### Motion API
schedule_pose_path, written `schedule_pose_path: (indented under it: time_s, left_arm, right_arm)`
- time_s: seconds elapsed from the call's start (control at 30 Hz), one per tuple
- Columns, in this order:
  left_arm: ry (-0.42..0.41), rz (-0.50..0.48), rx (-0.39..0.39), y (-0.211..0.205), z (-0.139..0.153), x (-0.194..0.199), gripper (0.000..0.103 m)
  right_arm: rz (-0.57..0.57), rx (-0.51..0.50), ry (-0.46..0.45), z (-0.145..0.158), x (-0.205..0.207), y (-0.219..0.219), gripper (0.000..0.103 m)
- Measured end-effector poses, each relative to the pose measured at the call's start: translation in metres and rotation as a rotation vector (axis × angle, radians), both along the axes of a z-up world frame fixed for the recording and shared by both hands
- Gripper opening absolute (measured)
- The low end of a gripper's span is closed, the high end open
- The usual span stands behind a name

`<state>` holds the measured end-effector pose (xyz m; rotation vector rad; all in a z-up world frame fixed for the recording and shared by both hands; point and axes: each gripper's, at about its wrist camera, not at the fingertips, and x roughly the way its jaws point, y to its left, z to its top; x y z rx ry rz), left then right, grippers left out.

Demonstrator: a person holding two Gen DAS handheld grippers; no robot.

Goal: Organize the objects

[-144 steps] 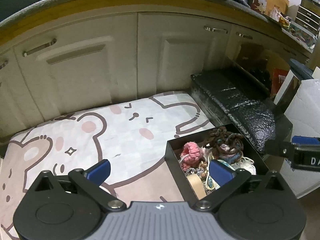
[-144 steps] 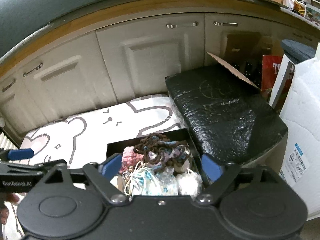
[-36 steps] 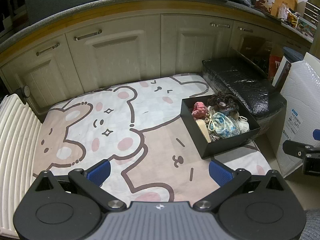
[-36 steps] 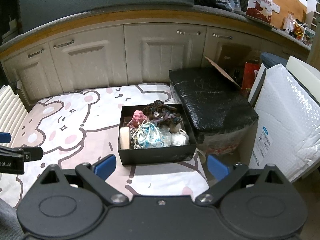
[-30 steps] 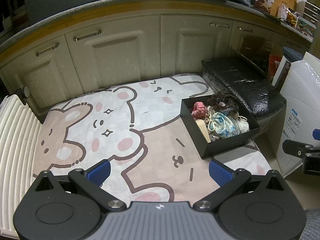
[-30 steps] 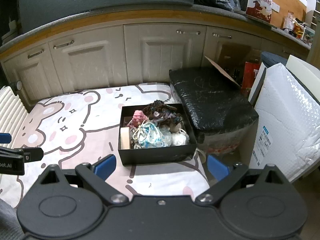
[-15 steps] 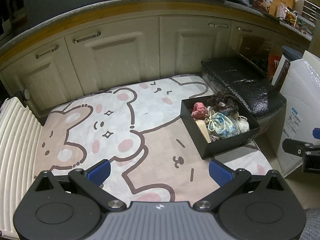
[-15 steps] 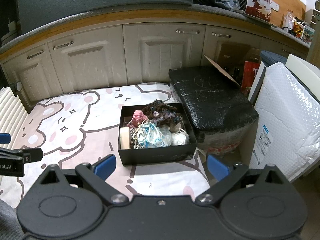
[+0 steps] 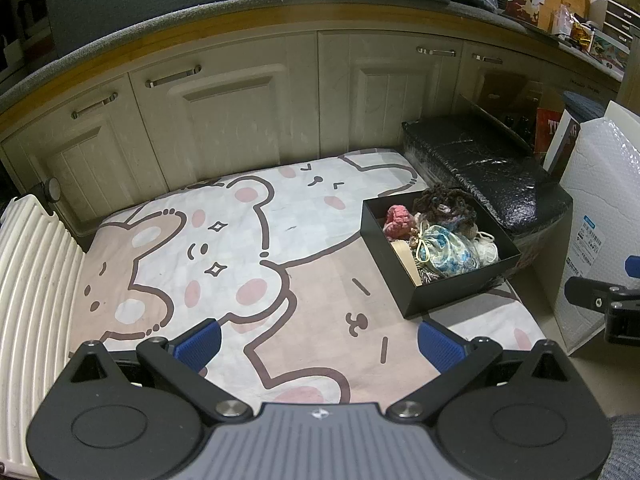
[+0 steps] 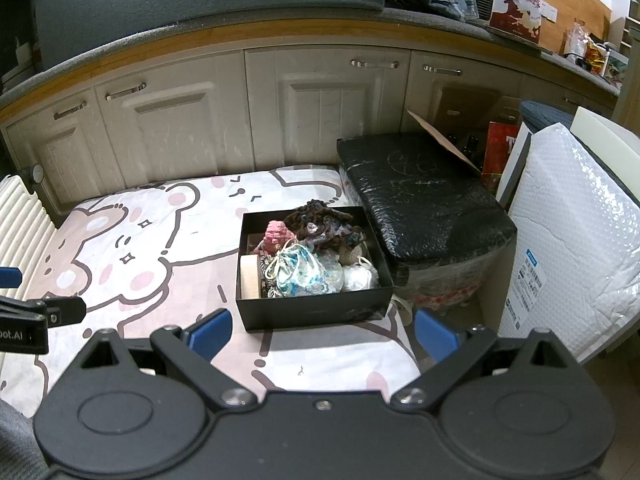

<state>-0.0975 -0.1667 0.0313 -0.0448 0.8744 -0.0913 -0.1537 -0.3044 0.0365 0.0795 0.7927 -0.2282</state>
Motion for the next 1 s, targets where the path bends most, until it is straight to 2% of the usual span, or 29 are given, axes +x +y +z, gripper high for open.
schedule_pose_path:
  time_s: [1.0]
  left_arm:
    - [0.001, -0.004, -0.002, -0.0051, -0.0004, -0.0015, 0.103]
  right_arm:
    - [-0.001, 0.000, -0.001, 0.0000, -0.0001, -0.0008, 0.099]
